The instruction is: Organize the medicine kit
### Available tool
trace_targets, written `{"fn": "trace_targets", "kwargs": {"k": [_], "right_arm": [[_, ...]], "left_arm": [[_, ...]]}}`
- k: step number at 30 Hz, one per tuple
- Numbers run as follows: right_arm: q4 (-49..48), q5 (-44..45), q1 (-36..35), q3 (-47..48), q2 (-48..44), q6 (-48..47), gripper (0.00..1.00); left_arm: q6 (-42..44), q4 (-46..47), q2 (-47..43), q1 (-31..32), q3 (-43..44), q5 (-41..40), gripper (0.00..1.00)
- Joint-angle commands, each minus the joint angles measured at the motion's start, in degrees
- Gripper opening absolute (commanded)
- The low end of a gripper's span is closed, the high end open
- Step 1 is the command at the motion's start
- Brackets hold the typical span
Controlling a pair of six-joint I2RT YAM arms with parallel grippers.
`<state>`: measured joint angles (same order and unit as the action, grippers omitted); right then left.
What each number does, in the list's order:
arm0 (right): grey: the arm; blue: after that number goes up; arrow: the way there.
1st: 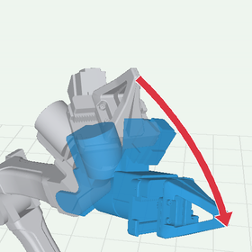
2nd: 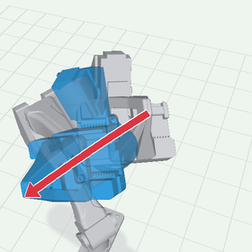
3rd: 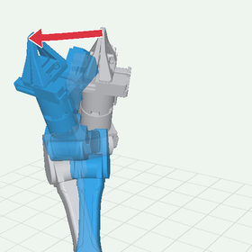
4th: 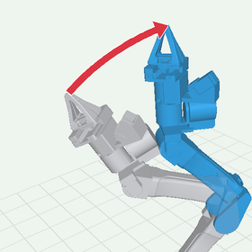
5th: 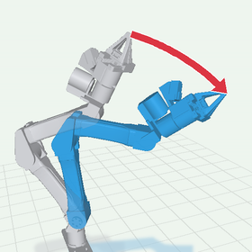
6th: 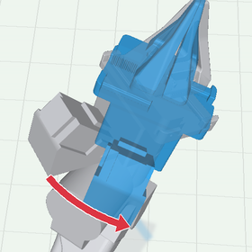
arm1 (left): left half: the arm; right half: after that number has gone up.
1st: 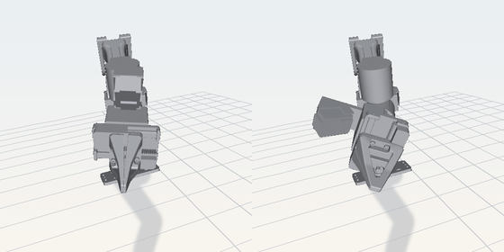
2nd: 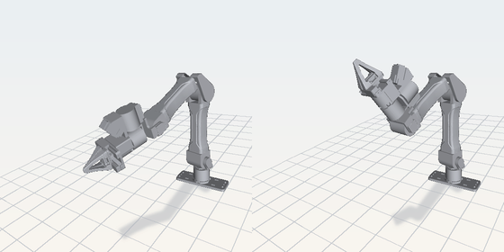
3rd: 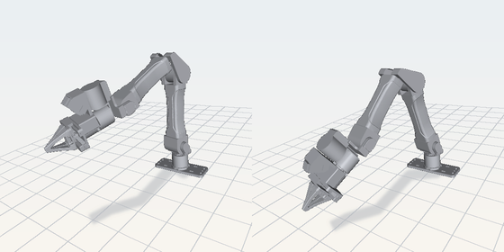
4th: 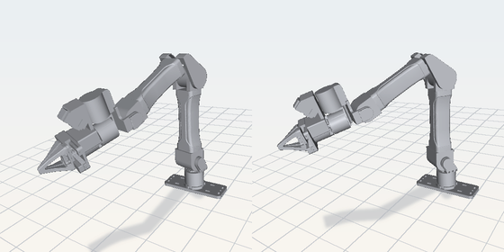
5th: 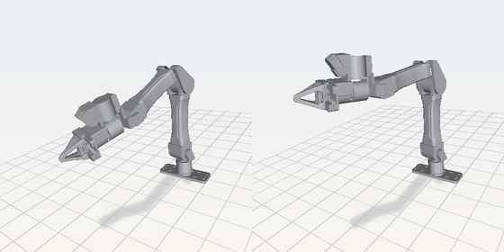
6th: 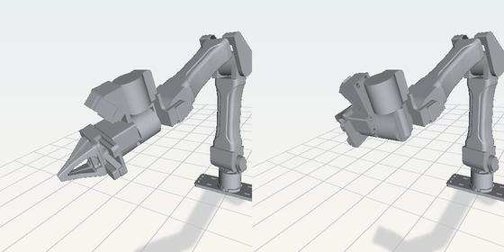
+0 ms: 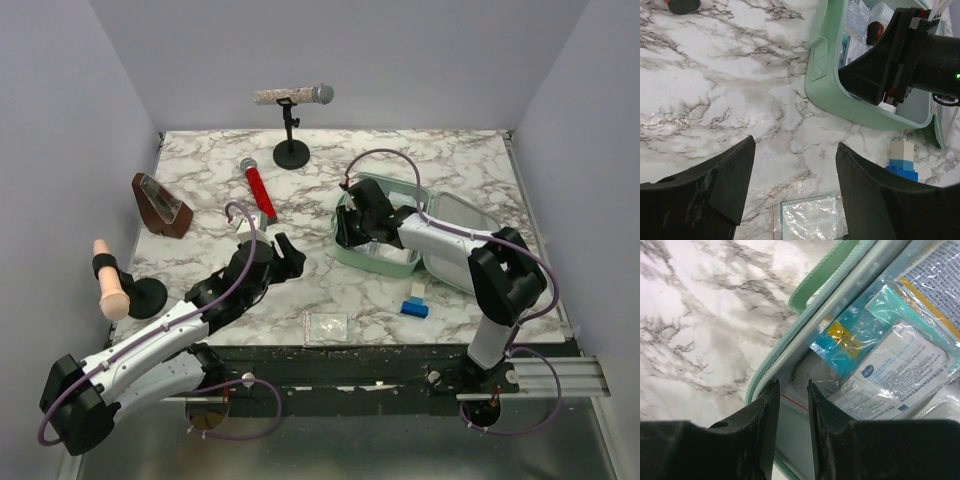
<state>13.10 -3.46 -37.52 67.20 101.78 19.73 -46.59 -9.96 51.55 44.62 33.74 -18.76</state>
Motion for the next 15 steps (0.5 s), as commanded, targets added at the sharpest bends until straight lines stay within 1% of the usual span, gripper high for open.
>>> {"fn": "trace_targets", "kwargs": {"k": [1, 9, 15], "right_arm": [[0.34, -3.83, -4.66, 3.81, 1.67, -2.06, 0.39], [1.05, -5.23, -10.82, 6.89, 2.64, -4.61, 0.4], [1.05, -5.24, -13.81, 5.75, 4.22, -5.58, 0.4]], "left_arm": [[-2.1, -3.31, -4.09, -0.24, -2.36, -3.91, 0.76], [-3.16, -5.86, -6.72, -0.24, -3.76, -5.75, 0.76], [-4.39, -7.71, -8.22, -0.32, -4.29, -8.21, 0.76]]}}
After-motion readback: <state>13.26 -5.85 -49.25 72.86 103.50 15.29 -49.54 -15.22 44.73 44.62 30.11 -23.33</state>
